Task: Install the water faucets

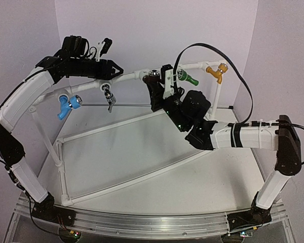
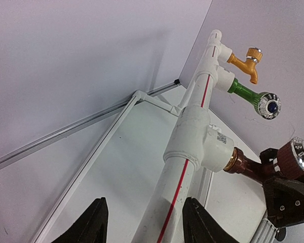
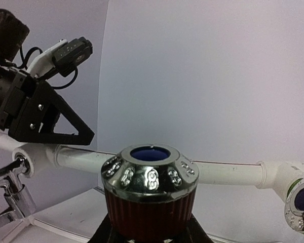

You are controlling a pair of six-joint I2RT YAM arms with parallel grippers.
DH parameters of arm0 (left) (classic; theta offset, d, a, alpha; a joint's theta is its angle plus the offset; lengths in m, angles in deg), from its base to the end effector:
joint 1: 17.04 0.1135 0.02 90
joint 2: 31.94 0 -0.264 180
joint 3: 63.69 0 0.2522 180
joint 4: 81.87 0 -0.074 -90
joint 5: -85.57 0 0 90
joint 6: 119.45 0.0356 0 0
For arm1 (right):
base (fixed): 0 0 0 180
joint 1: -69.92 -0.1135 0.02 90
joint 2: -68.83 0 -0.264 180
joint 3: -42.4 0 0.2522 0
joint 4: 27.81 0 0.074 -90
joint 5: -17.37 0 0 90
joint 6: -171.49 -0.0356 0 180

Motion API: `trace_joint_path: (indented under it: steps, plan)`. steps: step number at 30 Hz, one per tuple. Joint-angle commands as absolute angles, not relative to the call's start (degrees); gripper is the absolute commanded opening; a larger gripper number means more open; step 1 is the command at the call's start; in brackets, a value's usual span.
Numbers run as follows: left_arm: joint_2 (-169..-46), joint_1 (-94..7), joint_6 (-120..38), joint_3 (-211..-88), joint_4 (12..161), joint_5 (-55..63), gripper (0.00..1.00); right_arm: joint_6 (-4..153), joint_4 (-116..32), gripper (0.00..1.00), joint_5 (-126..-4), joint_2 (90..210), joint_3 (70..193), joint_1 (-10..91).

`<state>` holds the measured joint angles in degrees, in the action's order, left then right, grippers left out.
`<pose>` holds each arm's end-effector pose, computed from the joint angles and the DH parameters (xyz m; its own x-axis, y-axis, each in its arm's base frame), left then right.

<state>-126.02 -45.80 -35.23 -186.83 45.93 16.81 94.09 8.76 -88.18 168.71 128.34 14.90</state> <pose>0.3075 -0.1835 0.4572 -0.4173 0.1220 -0.9005 0.7020 0.6725 -0.2342 0.2429 0.3305 0.3545 0.3565 0.1430 -0.9233 -0.5838 0.8056 -0.1007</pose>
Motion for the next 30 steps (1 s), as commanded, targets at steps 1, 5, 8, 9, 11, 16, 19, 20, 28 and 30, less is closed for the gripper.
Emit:
trace_joint_path:
  steps: [1, 5, 8, 9, 11, 16, 19, 20, 28, 30]
  plan:
    - [-127.3, -47.1, -37.5, -183.4, 29.7, 20.8, 0.52, 80.4, 8.3, 0.00, -100.7, 173.2, 127.7, 20.2]
    - [-127.1, -47.1, -37.4, -183.0, 29.7, 20.7, 0.52, 73.9, 8.0, 0.00, -100.3, 174.4, 128.9, 20.2]
    - [-127.0, -47.1, -37.4, -182.7, 29.9, 20.8, 0.52, 68.1, 7.6, 0.00, -100.5, 174.9, 129.1, 20.2]
    - [-127.0, -47.1, -37.5, -182.7, 30.0, 20.9, 0.52, 66.2, 7.5, 0.00, -100.7, 175.0, 129.1, 20.2]
    - [-127.0, -47.1, -37.5, -182.7, 30.0, 21.0, 0.52, 62.3, 7.4, 0.00, -100.9, 175.3, 129.2, 20.1]
    - [-127.1, -47.1, -37.6, -182.9, 30.0, 21.0, 0.52, 50.8, 4.8, 0.00, -101.0, 176.0, 130.7, 20.0]
    - [-127.2, -47.1, -37.7, -183.0, 30.0, 21.0, 0.52, 45.1, 2.0, 0.00, -102.3, 176.1, 132.3, 19.3]
    - [-127.2, -47.1, -37.7, -183.0, 30.0, 20.9, 0.52, 42.6, -0.1, 0.00, -103.2, 176.1, 133.5, 18.9]
    - [-127.1, -47.1, -38.5, -182.6, 30.8, 20.1, 0.53, 18.6, -21.7, 0.00, -105.4, 174.6, 141.8, 17.6]
    - [-126.9, -47.1, -39.3, -182.2, 31.6, 19.2, 0.53, 15.7, -24.3, 0.00, -105.3, 174.0, 142.0, 17.3]
